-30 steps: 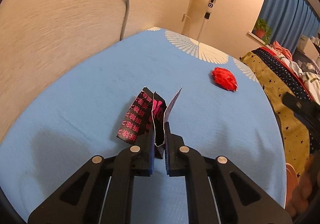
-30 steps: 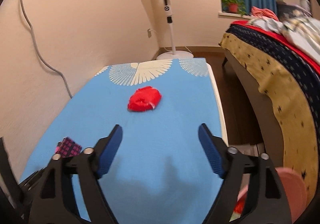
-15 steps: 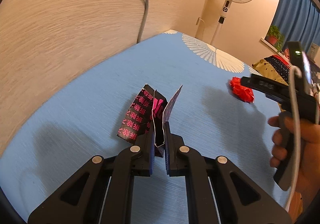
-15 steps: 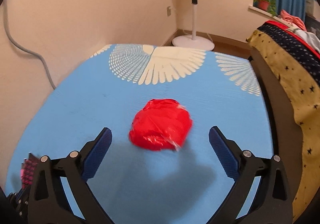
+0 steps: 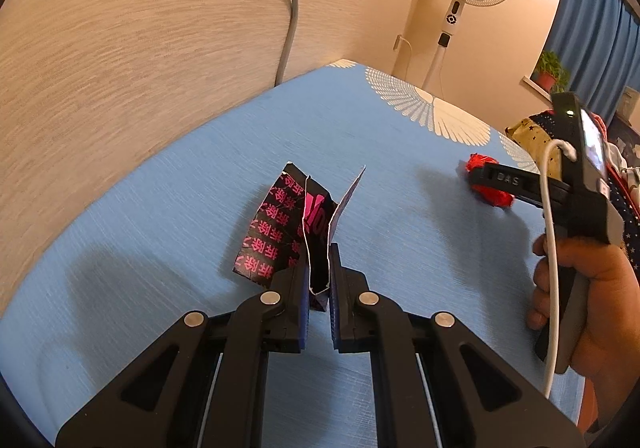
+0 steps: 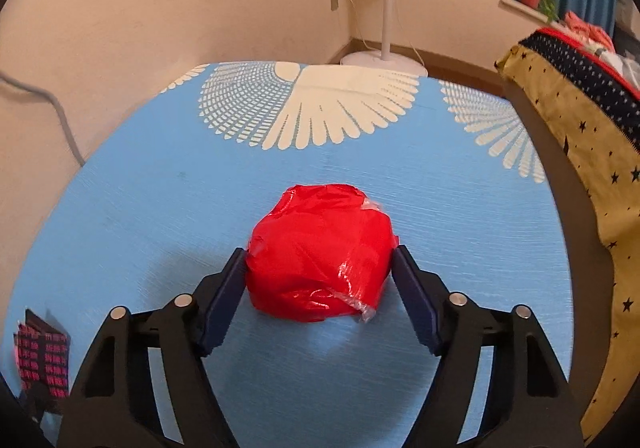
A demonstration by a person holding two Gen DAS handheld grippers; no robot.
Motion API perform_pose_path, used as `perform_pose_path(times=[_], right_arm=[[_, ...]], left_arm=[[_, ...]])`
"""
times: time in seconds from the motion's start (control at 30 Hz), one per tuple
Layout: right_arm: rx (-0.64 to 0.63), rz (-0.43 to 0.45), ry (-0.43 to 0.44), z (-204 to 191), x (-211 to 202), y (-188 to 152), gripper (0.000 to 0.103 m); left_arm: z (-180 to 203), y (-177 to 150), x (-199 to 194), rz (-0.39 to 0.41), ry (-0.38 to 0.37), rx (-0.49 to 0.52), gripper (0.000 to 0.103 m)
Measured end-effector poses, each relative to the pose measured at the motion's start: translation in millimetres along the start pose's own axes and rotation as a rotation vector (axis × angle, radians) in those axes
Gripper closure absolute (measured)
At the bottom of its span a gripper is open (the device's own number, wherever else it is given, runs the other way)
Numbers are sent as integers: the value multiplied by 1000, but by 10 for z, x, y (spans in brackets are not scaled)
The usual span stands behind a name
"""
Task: Collect trash
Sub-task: 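Carry the patterned packet in left tool while right tool carries the red bag to the bin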
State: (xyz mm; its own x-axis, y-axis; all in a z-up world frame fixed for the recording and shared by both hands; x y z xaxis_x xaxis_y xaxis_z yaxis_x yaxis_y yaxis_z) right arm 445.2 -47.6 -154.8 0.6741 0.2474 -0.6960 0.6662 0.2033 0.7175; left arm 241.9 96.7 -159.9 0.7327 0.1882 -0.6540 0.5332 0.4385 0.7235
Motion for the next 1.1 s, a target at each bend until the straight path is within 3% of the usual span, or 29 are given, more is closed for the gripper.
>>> perform_pose_path(times=[0.23, 0.57, 1.1], right_arm=[[43, 80, 30, 76, -589, -141, 34], [44, 201, -14, 166, -1738, -443, 35], [177, 268, -108, 515, -3040, -1151, 35]], left_arm=[[10, -33, -54, -11, -23, -9, 96], [174, -28, -318, 5, -98, 21, 96], [808, -311, -1007, 43, -277, 219, 96]])
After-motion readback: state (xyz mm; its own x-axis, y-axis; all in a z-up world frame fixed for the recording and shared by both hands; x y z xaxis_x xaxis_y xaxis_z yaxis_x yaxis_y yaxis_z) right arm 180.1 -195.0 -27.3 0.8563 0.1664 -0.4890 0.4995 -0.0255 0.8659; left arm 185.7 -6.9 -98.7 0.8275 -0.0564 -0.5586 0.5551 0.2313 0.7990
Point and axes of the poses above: each gripper's, at about its wrist camera, not at the fingertips, and x roughly the way its jaws point, z to its right, y to its top, the point moved 10 cm from there along x, roughly the way its jaws point, and after that the axes turned 3 degrees about z, right-handed, at the moved point
